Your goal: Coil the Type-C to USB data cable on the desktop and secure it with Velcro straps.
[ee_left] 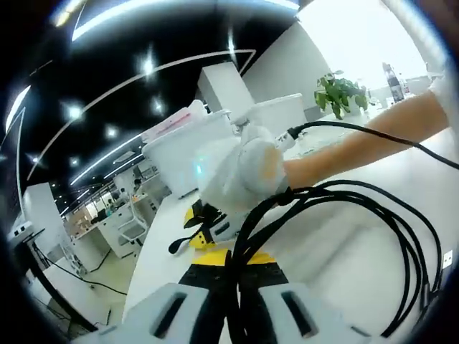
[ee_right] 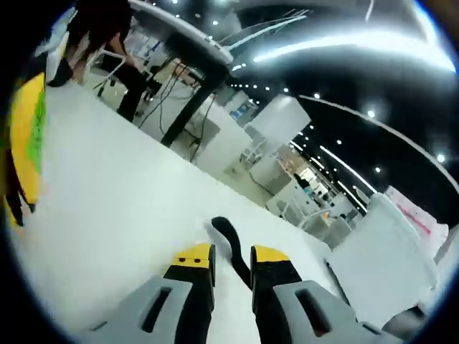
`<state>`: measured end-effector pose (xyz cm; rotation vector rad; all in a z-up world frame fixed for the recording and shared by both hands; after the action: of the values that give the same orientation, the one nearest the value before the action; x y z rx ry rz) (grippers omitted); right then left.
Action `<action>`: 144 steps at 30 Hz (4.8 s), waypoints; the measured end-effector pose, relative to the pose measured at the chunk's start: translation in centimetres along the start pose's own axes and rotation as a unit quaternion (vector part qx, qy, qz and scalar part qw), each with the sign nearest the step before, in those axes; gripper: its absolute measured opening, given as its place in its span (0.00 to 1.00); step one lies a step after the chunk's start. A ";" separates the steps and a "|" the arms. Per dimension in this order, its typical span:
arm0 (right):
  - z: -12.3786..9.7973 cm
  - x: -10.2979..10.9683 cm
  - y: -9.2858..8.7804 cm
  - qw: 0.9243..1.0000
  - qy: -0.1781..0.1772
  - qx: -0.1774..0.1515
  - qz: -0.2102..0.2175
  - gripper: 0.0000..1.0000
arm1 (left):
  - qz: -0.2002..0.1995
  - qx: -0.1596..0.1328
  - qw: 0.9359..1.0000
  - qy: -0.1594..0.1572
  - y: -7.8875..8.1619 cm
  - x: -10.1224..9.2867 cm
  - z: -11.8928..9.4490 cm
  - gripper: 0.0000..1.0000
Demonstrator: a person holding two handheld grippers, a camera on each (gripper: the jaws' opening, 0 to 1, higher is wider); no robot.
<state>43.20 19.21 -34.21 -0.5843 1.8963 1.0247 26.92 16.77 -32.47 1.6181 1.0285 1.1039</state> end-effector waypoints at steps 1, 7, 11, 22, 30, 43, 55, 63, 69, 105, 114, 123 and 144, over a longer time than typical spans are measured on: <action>0.5 -0.1 0.0 1.000 -0.002 0.002 -0.001 0.16 | 0.000 0.001 1.000 0.001 0.0 0.1 -0.1 0.05; 2.5 -0.3 0.1 1.000 0.008 0.012 -0.026 0.08 | -0.008 -0.007 1.000 0.005 0.4 0.4 -0.3 0.05; 3.5 -0.6 0.2 0.999 0.007 0.020 -0.028 0.05 | -0.008 -0.008 1.000 0.006 0.3 0.6 -0.2 0.05; 2.4 -1.8 -0.6 1.000 -0.017 0.008 -0.010 0.00 | -0.010 -0.008 1.000 0.004 -0.2 1.0 0.3 0.05; -2.9 -3.1 -2.5 0.995 -0.038 -0.017 0.092 0.00 | -0.017 -0.010 1.000 0.001 -0.3 1.1 0.3 0.05; -17.3 -0.2 -4.2 0.982 -0.039 -0.080 0.169 0.00 | -0.042 -0.014 0.997 -0.058 -0.3 -1.5 0.3 0.05; -33.4 4.4 -3.6 0.995 -0.015 -0.088 0.050 0.00 | -0.098 -0.051 0.975 -0.192 2.0 -7.5 -0.8 0.05; -39.8 9.6 -3.7 0.996 0.006 -0.093 0.015 0.00 | -0.134 -0.059 0.965 -0.218 3.7 -11.2 -3.2 0.05; -42.4 9.8 -4.8 0.986 -0.038 -0.100 0.131 0.03 | -0.151 -0.067 0.958 -0.236 6.2 -14.7 -4.1 0.05; -59.7 10.4 -5.0 0.937 -0.176 -0.078 0.292 0.13 | -0.125 -0.004 0.912 -0.390 9.4 -33.4 2.1 0.05; -55.7 12.7 -4.3 0.953 -0.086 -0.041 0.287 0.23 | -0.085 0.024 0.925 -0.370 6.7 -33.6 2.9 0.06; -52.4 14.2 -4.5 0.979 -0.036 0.016 0.200 0.23 | -0.084 0.020 0.925 -0.370 6.7 -33.5 3.5 0.14; -51.3 12.6 -5.6 0.991 -0.081 0.091 0.051 0.07 | -0.099 -0.004 0.919 -0.382 7.3 -31.9 1.8 0.22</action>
<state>16.45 -26.66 -33.34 -0.2920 1.8645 0.9231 21.49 -15.56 -32.56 1.6764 0.6307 0.2708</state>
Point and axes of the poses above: the point that each gripper's makers call its tool centre point, and the gripper's own axes: z roughly forward along the fingers, x roughly to its left, y roughly out of its top, the point moved 6 cm from there along -z, roughly backward along the fingers, and after that the axes turned 12 degrees about -z, right-handed, at the moved point
